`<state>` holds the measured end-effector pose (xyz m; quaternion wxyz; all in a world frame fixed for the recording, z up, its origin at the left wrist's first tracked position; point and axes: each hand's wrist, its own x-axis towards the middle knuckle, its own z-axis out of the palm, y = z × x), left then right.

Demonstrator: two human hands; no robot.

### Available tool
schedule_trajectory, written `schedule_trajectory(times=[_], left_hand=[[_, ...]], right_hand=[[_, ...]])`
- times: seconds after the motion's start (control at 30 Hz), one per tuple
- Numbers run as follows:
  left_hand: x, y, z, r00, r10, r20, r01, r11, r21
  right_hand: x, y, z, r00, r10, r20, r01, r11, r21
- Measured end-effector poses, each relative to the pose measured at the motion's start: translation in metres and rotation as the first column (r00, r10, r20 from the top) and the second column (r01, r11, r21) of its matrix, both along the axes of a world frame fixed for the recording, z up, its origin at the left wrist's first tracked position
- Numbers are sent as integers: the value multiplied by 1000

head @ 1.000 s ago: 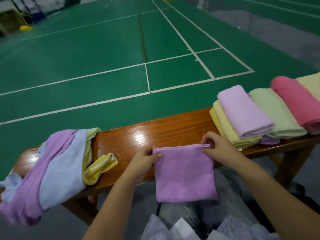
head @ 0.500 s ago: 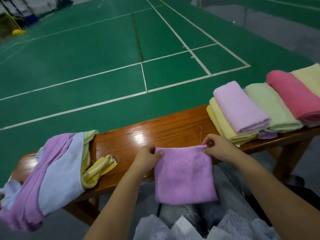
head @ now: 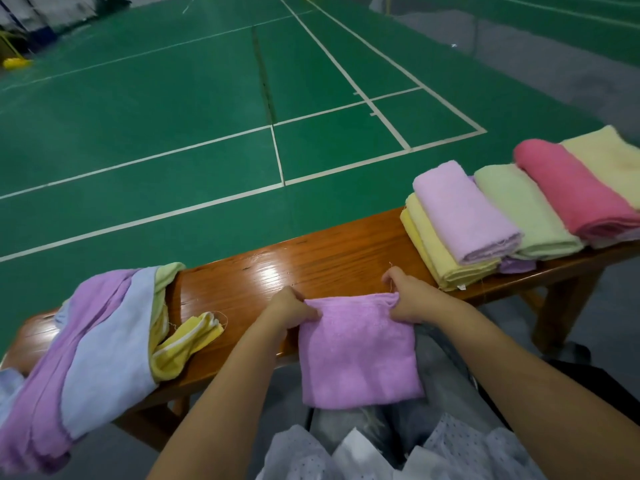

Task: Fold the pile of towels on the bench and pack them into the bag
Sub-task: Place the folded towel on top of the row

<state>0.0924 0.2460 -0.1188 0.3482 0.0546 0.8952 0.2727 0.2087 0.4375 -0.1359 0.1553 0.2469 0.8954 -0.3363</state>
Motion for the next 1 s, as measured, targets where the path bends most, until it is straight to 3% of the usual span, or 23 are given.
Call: schedule_trajectory(times=[0.1, 0.2, 0.33, 0.43, 0.5, 0.63, 0.8, 1.0], left_hand=[[-5, -7, 2, 996, -13, 91, 9, 999, 43], [-11, -12, 19, 995, -57, 86, 44, 988, 146], [-22, -15, 63, 999, -46, -27, 53, 918, 394], [-24, -20, 97, 989, -5, -151, 96, 791, 604], [-21, -23, 110, 977, 9, -215, 141, 727, 672], [-3, -36, 84, 973, -59, -223, 189, 759, 623], [25, -57, 12, 963, -203, -178, 260, 875, 410], [26, -52, 2, 982, -74, -172, 144, 884, 445]], right_hand=[[0, 2, 12, 994, 26, 105, -25, 1000, -9], [-3, 6, 30, 995, 51, 87, -53, 998, 28], [-10, 14, 73, 984, 10, -177, -10, 1000, 0], [-11, 21, 106, 895, -1, -445, 1, 1000, 0], [-8, 22, 115, 838, 22, -545, -25, 1000, 3], [10, 17, 81, 841, 95, -533, -119, 993, -11], [42, 8, 13, 906, 115, -407, -179, 976, -121], [34, 12, -1, 889, -54, -456, -100, 946, -307]])
